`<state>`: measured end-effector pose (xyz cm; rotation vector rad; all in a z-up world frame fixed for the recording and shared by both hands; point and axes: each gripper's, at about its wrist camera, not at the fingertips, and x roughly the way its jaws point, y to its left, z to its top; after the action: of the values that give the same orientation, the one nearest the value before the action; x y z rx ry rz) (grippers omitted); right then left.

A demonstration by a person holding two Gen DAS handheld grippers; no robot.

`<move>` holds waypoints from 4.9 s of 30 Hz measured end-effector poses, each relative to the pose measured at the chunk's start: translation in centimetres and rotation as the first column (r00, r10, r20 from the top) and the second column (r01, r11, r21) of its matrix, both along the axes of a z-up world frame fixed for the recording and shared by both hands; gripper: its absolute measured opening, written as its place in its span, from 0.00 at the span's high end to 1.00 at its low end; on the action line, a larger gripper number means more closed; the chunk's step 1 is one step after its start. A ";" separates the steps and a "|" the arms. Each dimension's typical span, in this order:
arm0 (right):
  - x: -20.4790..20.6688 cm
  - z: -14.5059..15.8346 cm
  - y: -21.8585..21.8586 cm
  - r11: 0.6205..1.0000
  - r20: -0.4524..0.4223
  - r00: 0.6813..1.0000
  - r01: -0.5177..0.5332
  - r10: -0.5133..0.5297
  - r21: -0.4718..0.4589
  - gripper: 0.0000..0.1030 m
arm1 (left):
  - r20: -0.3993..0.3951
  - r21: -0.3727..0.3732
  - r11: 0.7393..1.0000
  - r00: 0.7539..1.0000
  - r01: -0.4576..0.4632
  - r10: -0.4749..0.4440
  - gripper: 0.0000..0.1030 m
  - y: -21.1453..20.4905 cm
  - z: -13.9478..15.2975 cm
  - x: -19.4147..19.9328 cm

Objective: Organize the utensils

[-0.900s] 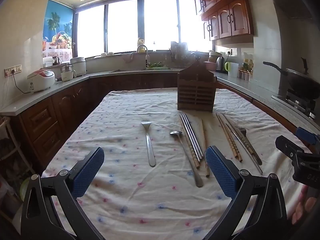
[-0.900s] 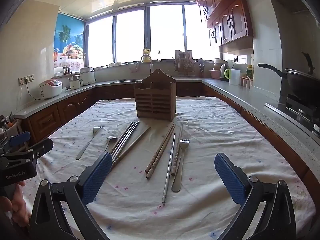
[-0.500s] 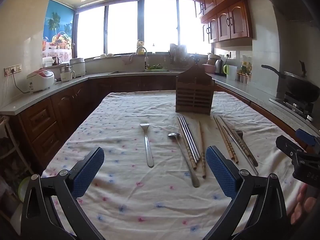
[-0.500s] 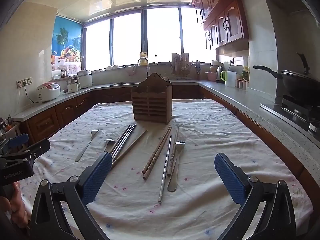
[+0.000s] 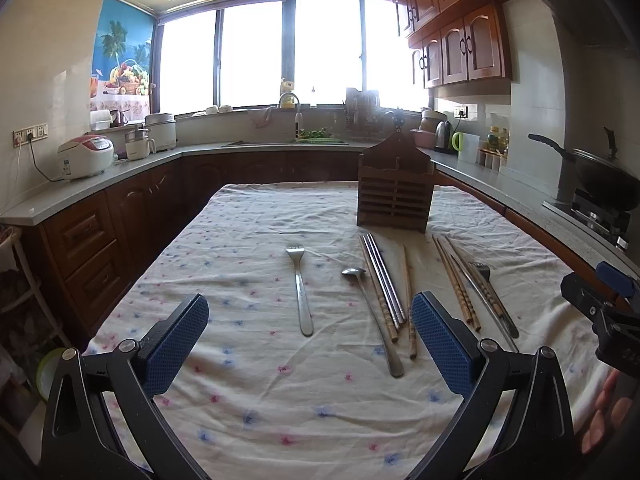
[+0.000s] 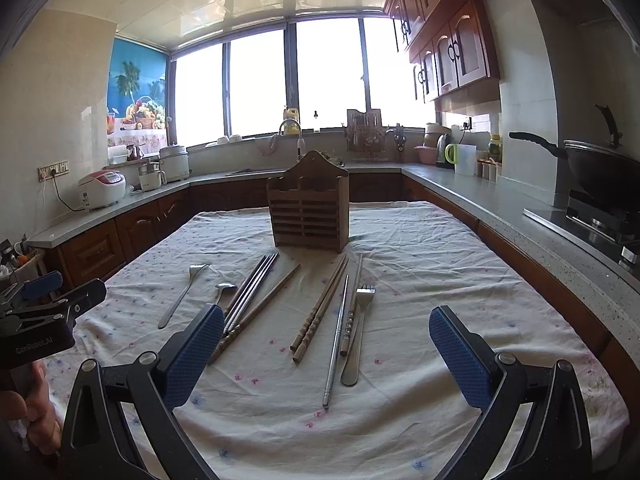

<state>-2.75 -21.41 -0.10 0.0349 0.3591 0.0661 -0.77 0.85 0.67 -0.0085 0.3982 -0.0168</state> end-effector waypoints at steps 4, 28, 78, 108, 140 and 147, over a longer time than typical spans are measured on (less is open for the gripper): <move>-0.1 0.1 0.1 1.000 0.008 1.000 -0.008 0.008 0.002 0.00 | 0.001 0.000 1.000 1.000 0.002 -0.002 0.00 0.0 0.1 0.1; -0.2 0.5 0.1 0.999 0.018 0.999 -0.045 0.044 0.015 0.00 | 0.003 0.002 1.000 1.000 0.009 -0.009 0.00 -0.2 0.2 0.2; 16.4 1.6 -3.7 0.973 -0.248 0.963 -0.045 0.103 0.228 0.52 | -0.330 -0.146 0.986 0.936 0.076 -0.121 0.22 -0.5 1.9 19.3; 31.6 -7.2 -2.7 0.978 -0.571 0.812 0.001 0.121 0.208 0.82 | -0.589 -0.151 0.972 0.773 0.182 -0.236 0.74 -5.1 -6.3 32.6; 27.1 -1.5 -3.2 0.956 -0.434 0.881 -0.065 0.189 0.285 0.95 | -0.499 -0.161 0.947 0.804 0.279 -0.322 0.95 -4.9 -1.8 29.1; 23.4 3.2 -3.2 0.947 -0.335 0.919 -0.104 0.209 0.303 0.95 | -0.387 -0.226 0.930 0.850 0.288 -0.357 0.96 -2.4 3.3 25.0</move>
<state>20.67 -24.56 3.08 0.3029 0.7238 0.2743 24.19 -1.57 4.01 -0.1056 0.8315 -0.3897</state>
